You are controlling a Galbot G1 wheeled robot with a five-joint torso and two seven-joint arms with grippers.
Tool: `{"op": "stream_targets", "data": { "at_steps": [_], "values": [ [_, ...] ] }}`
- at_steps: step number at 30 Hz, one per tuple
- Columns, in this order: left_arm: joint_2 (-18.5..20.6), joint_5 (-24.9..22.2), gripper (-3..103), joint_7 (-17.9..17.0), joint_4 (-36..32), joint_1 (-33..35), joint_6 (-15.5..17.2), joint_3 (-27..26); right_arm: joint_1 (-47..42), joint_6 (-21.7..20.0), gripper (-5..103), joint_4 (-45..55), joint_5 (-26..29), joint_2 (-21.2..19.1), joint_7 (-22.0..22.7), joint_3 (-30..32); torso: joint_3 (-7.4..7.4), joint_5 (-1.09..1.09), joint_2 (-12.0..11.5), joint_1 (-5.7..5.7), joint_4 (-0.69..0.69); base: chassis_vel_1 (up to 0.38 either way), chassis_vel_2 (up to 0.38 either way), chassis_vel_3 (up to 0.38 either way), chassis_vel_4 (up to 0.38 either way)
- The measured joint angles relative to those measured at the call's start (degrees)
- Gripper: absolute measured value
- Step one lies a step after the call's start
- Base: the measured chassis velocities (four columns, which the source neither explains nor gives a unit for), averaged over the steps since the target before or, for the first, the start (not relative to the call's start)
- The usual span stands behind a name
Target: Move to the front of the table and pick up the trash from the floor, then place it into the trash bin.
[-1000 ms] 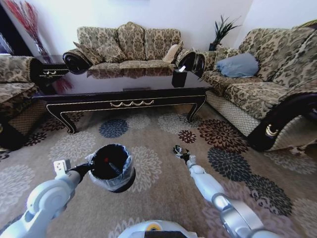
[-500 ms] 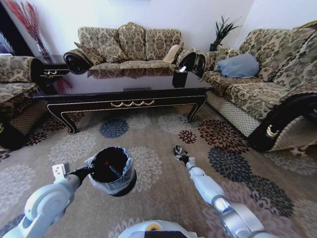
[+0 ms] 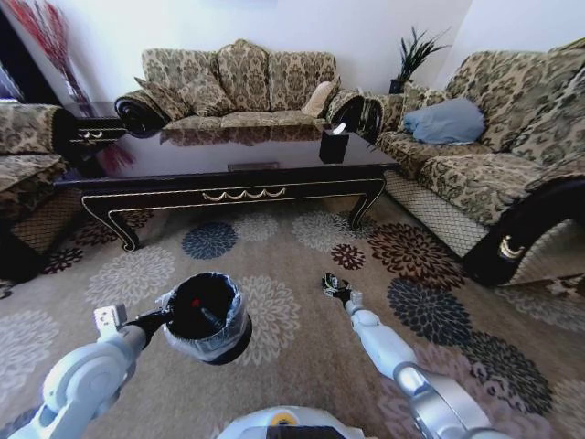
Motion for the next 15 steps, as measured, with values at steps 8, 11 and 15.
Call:
{"op": "stream_targets", "data": {
  "at_steps": [8, 11, 15],
  "values": [
    [2.1, -2.7, 4, -1.4, -2.2, 0.0, 0.0, -1.2, 2.0, -3.2, 100, -2.9, 1.6, 1.0, -0.2, 0.3, 0.01, 0.0, 0.0, 0.0, 0.0, 0.0, 0.0, 0.0, 0.0],
    [2.6, -3.6, 4, -2.2, -2.8, -0.7, 0.0, -1.2, 2.3, -3.8, 94, -3.4, 1.8, 1.4, -0.5, 0.4, 0.0, 0.0, 0.0, 0.0, 0.0, 0.0, 0.0, 0.0, 0.0],
    [2.5, -3.7, 4, -2.4, -3.0, -0.8, 0.0, -0.7, 2.2, -4.0, 83, -3.4, 2.1, 1.5, -0.6, 0.5, 0.0, 0.0, 0.0, 0.0, 0.0, 0.0, 0.0, 0.0, 0.0]
  ]
}}
